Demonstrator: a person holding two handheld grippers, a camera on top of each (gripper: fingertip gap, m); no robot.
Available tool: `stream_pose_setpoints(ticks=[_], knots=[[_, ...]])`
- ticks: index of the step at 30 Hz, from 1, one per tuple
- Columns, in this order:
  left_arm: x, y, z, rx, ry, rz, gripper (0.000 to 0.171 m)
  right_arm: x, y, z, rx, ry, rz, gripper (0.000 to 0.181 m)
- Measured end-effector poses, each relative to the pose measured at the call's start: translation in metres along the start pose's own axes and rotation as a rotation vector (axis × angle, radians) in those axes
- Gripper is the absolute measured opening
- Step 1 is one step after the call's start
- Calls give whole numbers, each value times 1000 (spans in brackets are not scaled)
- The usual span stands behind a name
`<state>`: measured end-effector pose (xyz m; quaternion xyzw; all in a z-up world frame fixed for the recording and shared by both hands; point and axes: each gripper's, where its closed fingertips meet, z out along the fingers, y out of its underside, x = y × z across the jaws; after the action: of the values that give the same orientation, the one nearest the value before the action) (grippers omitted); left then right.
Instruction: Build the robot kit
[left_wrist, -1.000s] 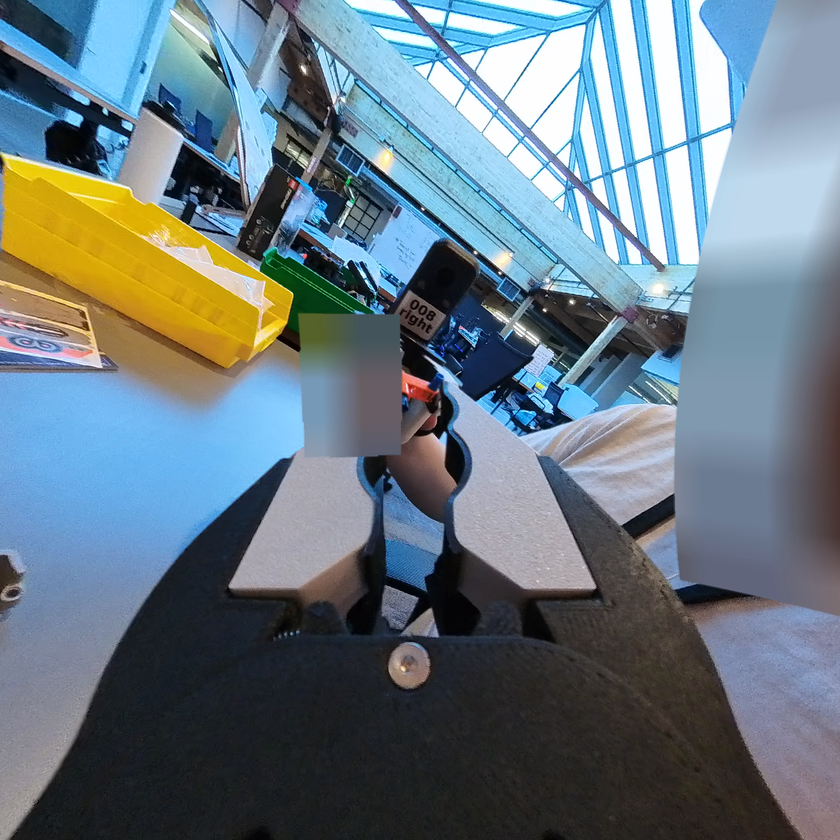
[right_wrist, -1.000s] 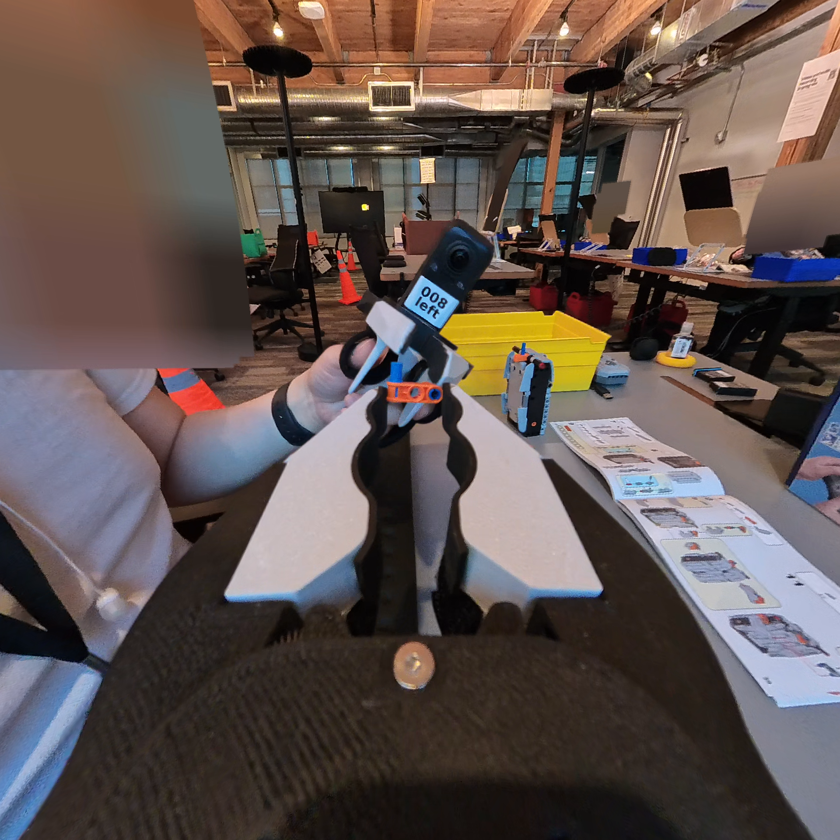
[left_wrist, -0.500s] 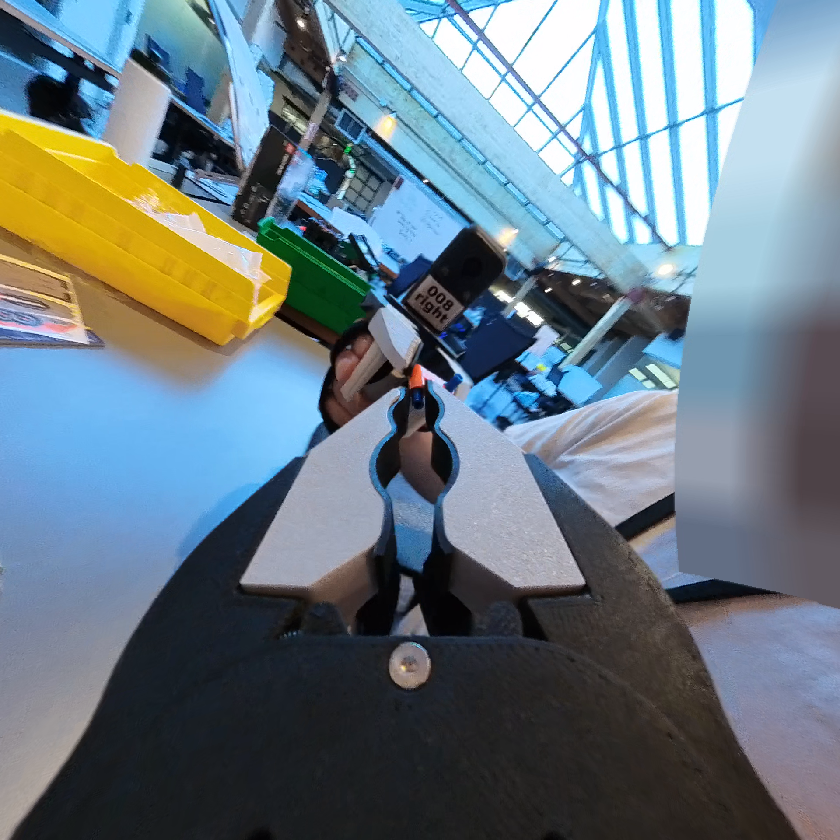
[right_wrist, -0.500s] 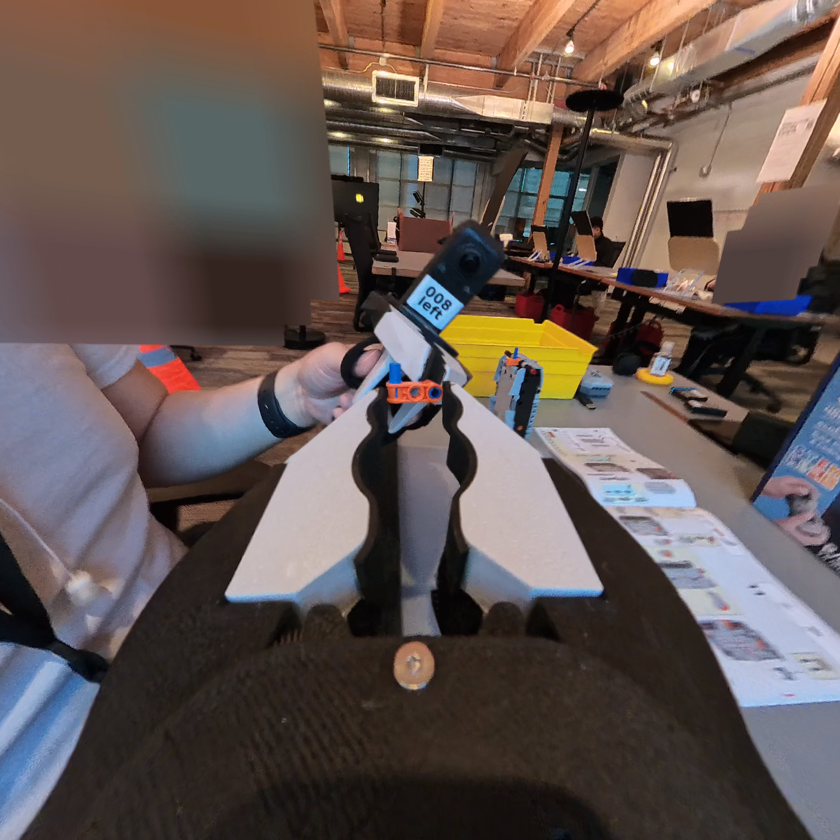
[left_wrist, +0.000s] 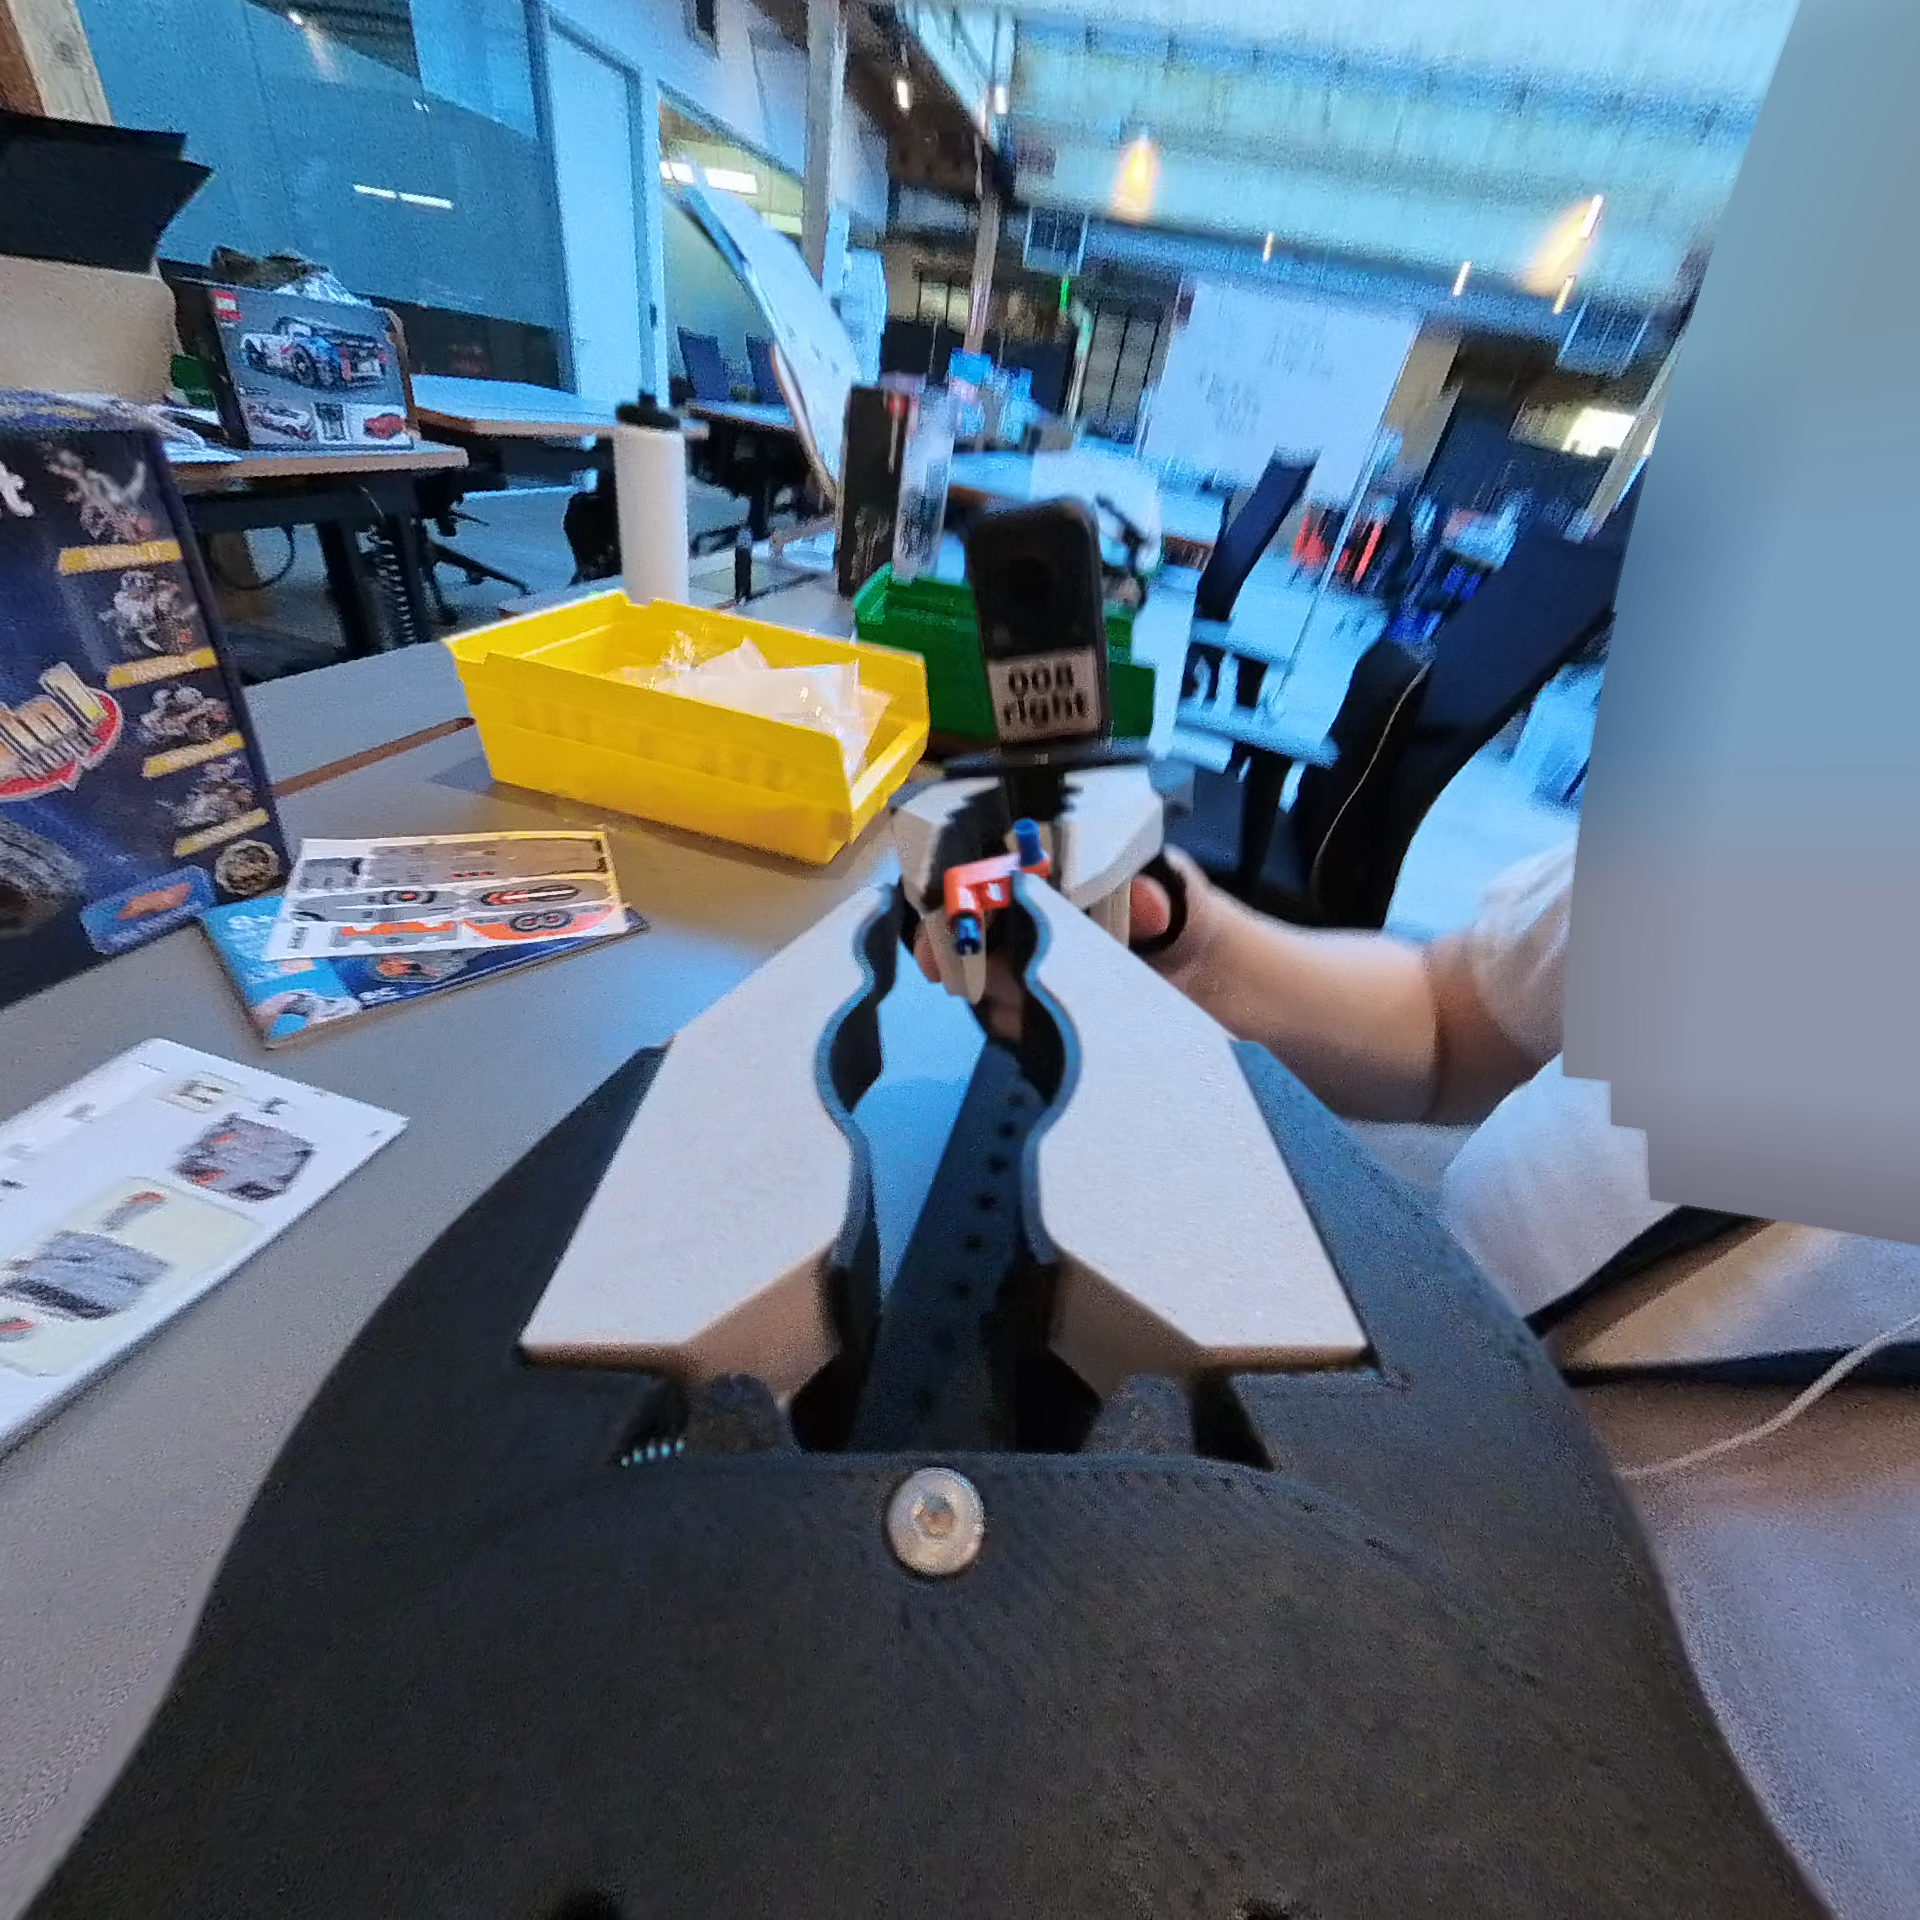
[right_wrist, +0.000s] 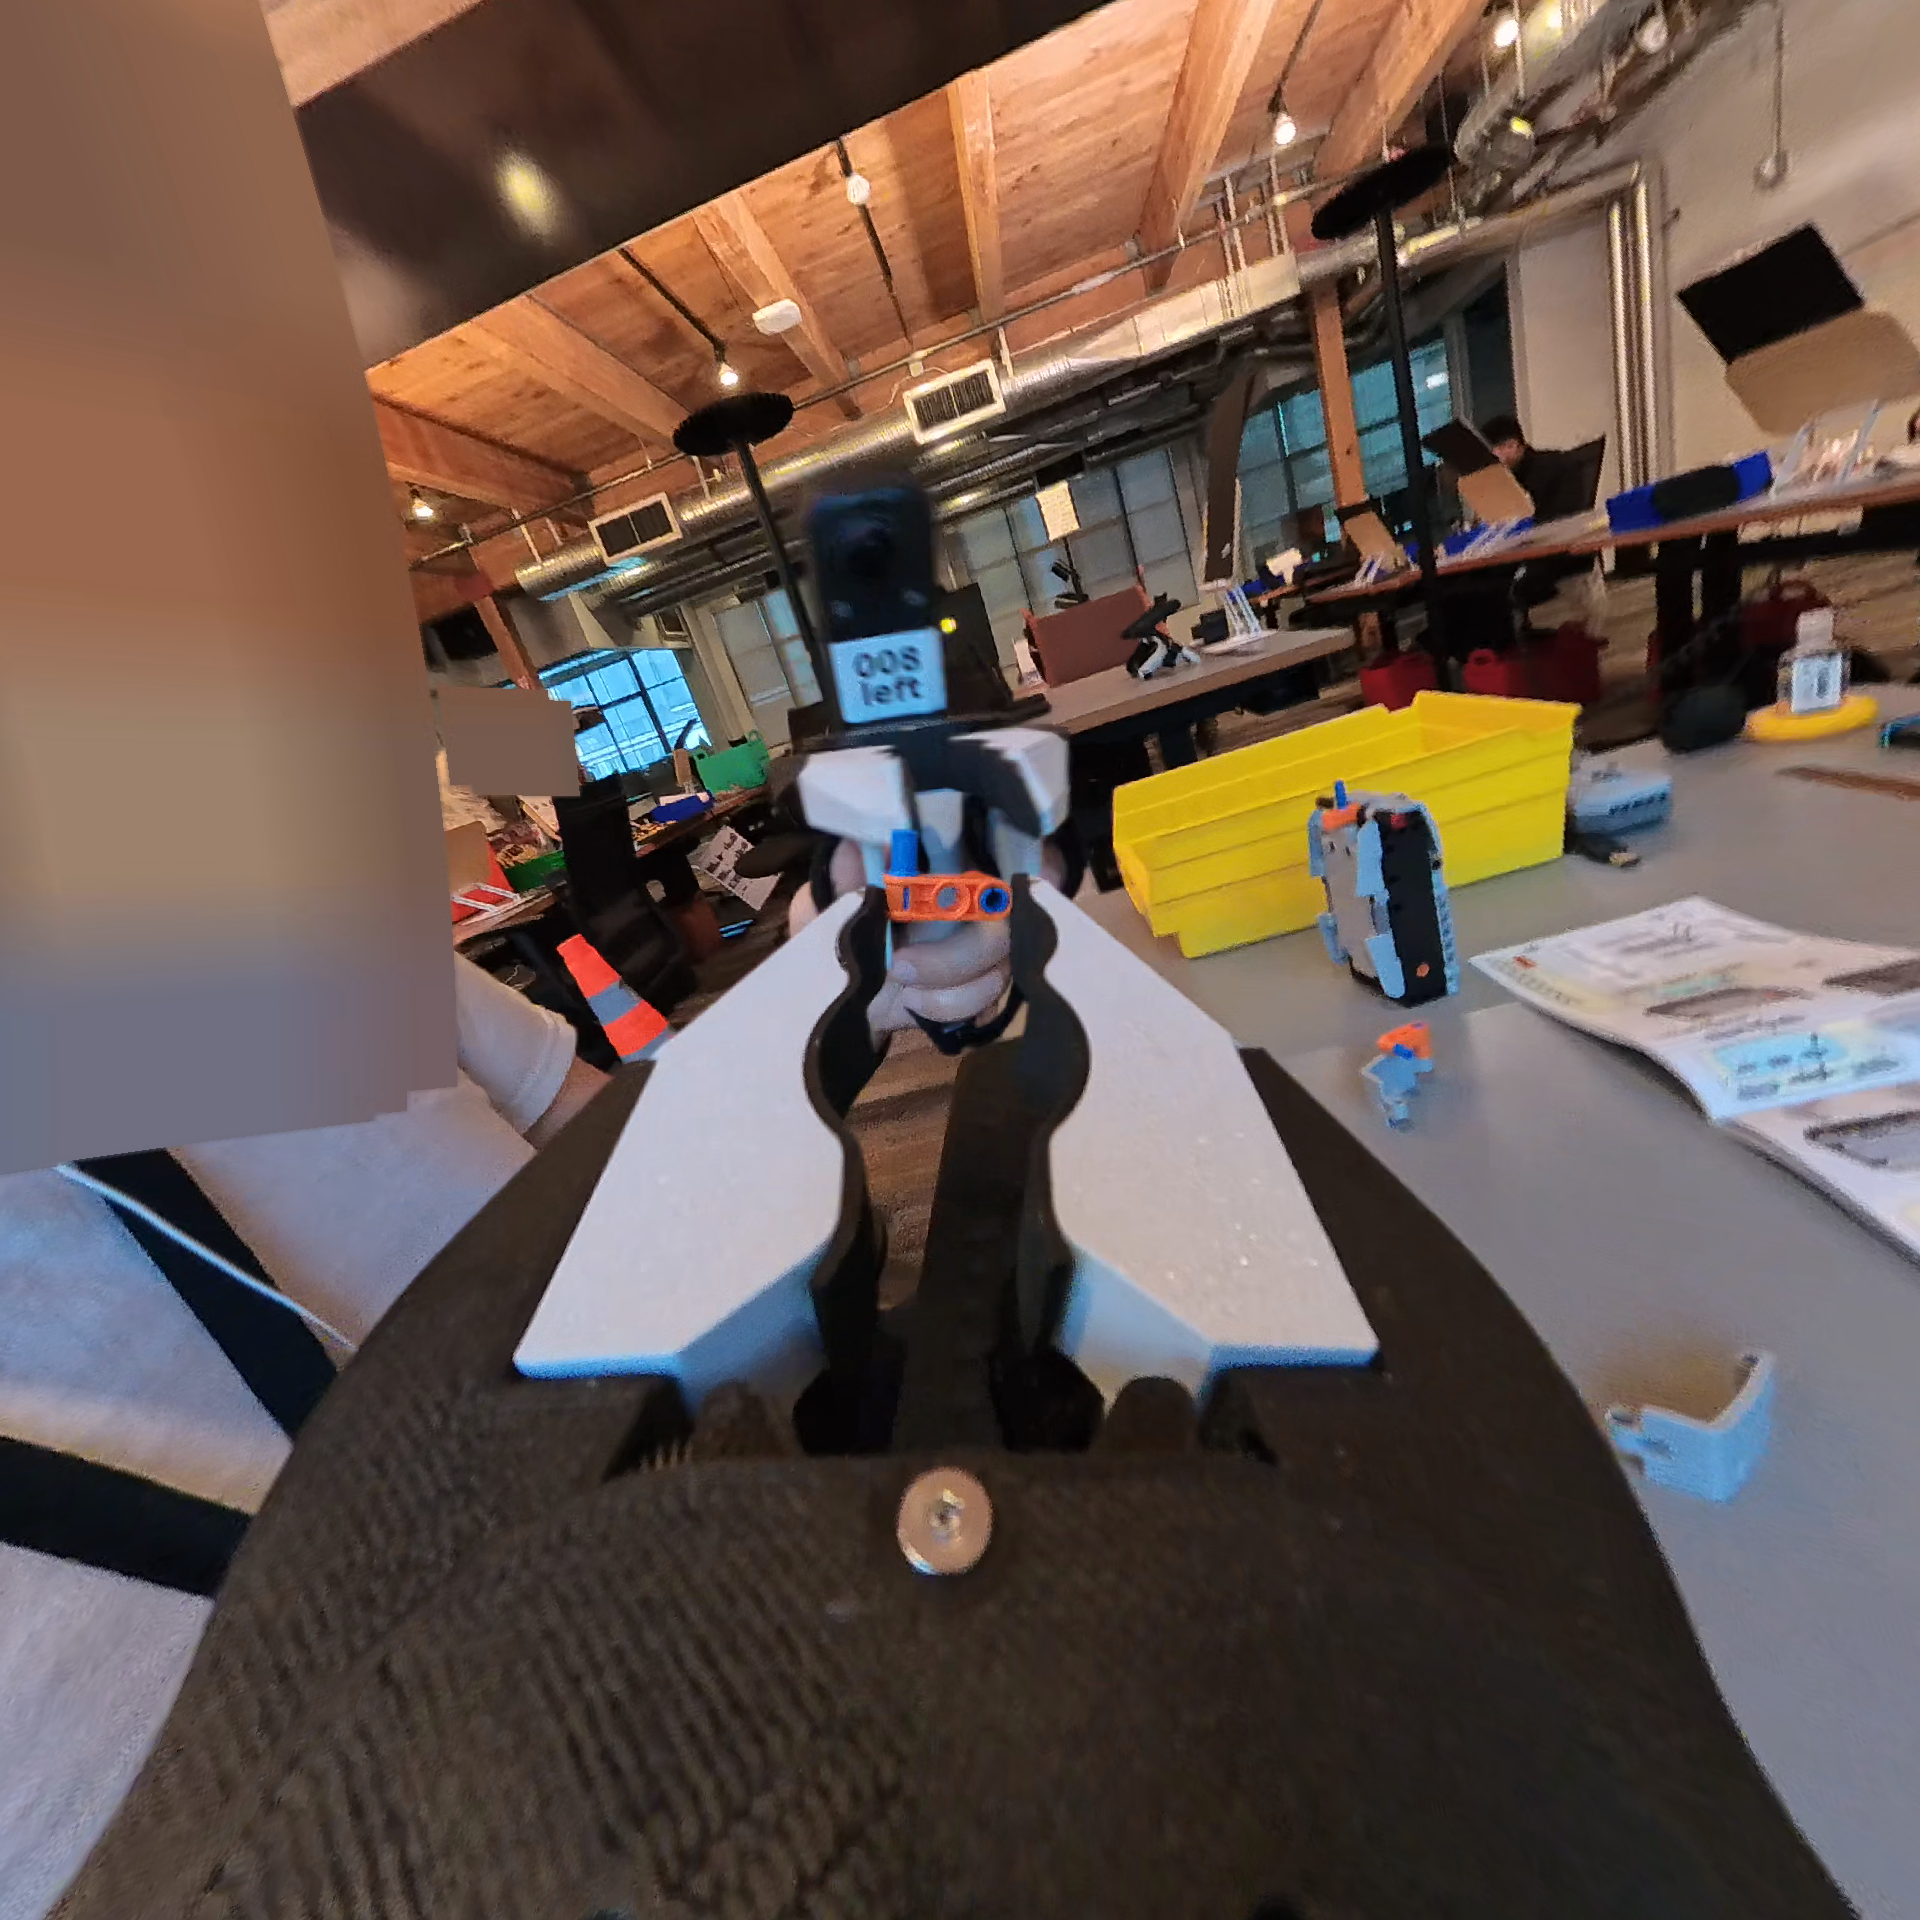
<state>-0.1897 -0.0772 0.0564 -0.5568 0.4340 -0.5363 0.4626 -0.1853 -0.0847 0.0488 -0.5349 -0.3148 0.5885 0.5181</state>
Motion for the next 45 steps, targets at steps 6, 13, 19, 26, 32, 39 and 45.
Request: stream_pose_setpoints(ticks=[6,13,19,26,32,39,45], knots=[[8,-4,-14,86,256,-461,17,-9,-9,-2,18,0,-157,23],[17,3,2,88,328,-568,2,-13,-7,-1,-17,21,-291,23],[16,6,5,76,350,-641,6,-9,-4,-4,-53,52,-366,23],[13,9,6,90,371,-718,2,-8,0,-5,-75,69,-448,23],[8,13,8,79,336,-707,2,-4,3,-6,-99,92,-485,23],[0,20,8,47,266,-636,3,2,7,-5,-118,121,-484,23],[-2,21,7,36,208,-501,2,6,8,-4,-104,127,-390,24]])
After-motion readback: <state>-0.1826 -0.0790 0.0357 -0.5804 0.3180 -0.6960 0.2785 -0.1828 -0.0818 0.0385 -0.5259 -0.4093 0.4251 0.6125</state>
